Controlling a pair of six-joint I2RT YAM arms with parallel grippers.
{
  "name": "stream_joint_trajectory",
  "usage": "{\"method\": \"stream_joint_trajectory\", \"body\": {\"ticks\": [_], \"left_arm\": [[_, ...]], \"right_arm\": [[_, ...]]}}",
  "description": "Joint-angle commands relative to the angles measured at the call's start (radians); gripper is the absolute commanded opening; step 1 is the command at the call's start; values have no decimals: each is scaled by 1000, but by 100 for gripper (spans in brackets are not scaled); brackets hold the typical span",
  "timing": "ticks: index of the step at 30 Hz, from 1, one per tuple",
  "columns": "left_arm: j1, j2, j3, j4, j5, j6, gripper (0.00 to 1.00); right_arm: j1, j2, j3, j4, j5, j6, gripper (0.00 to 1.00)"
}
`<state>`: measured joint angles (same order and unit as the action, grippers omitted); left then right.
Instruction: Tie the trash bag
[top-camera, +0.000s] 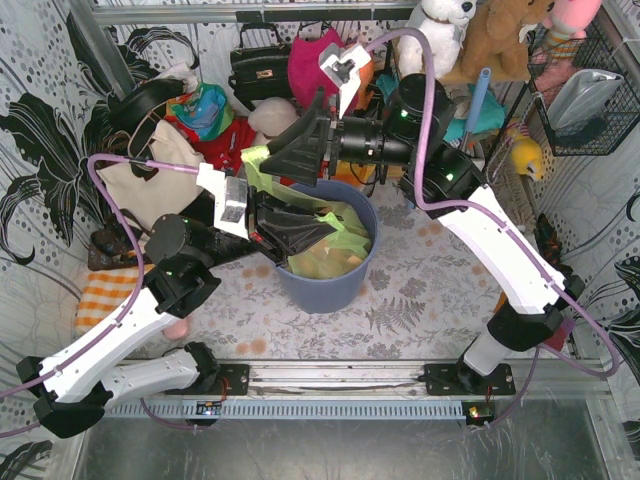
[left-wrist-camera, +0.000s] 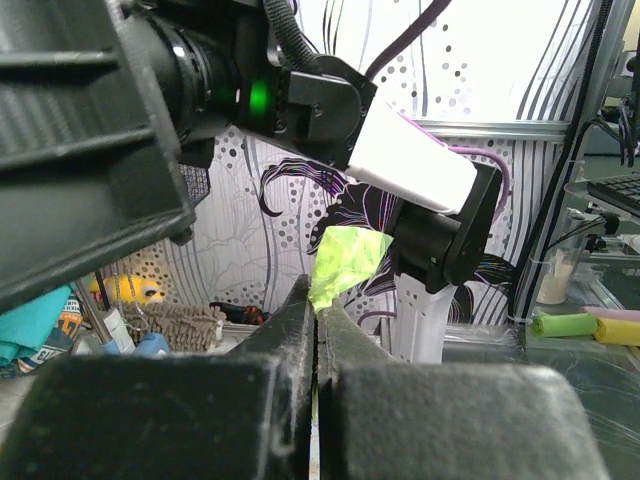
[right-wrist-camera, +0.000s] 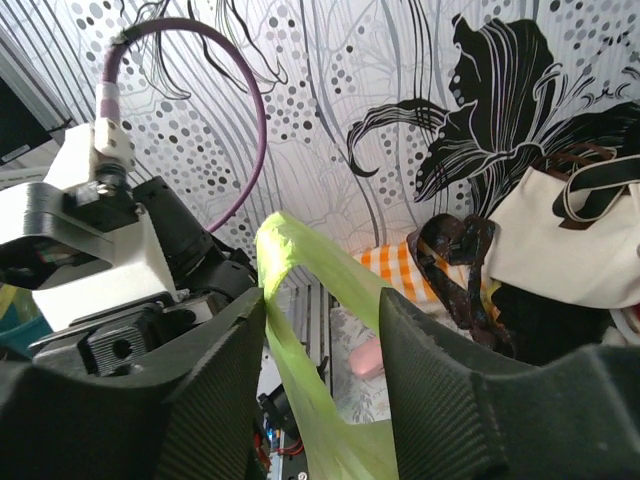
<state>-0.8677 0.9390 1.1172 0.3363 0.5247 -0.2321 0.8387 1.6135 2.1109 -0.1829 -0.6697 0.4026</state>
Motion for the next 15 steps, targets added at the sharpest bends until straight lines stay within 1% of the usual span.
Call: {"method": "stream_joint_trajectory", "body": {"ticks": [1, 2, 3, 6, 8, 9, 10, 11, 12, 15], "left_arm": [[4, -8, -5, 23, 14, -10, 0], [4, -8, -6, 24, 14, -10, 0], [5, -7, -6, 24, 16, -10, 0], [4, 1, -3, 25, 16, -10, 0], [5, 7, 3, 25, 22, -10, 0], [4, 10, 8, 23, 24, -10, 0], [4, 12, 11, 23, 26, -9, 0], [4, 12, 14, 22, 25, -8, 0], [4, 12, 16, 21, 25, -6, 0], [4, 18, 24, 24, 14, 2, 0]], "right_arm": [[11, 19, 38, 94, -43, 66, 44], [11, 23, 44, 99, -44, 72, 39], [11, 27, 51, 102, -44, 78, 36], [11, 46, 88, 104, -51, 91, 30], [11, 48, 119, 100, -52, 96, 29], [11, 77, 136, 96, -54, 95, 29], [11, 87, 156, 89, -55, 94, 22], [11, 99, 178, 80, -61, 94, 10], [11, 110, 201, 69, -63, 93, 1], [11, 134, 261, 55, -53, 96, 0]]}}
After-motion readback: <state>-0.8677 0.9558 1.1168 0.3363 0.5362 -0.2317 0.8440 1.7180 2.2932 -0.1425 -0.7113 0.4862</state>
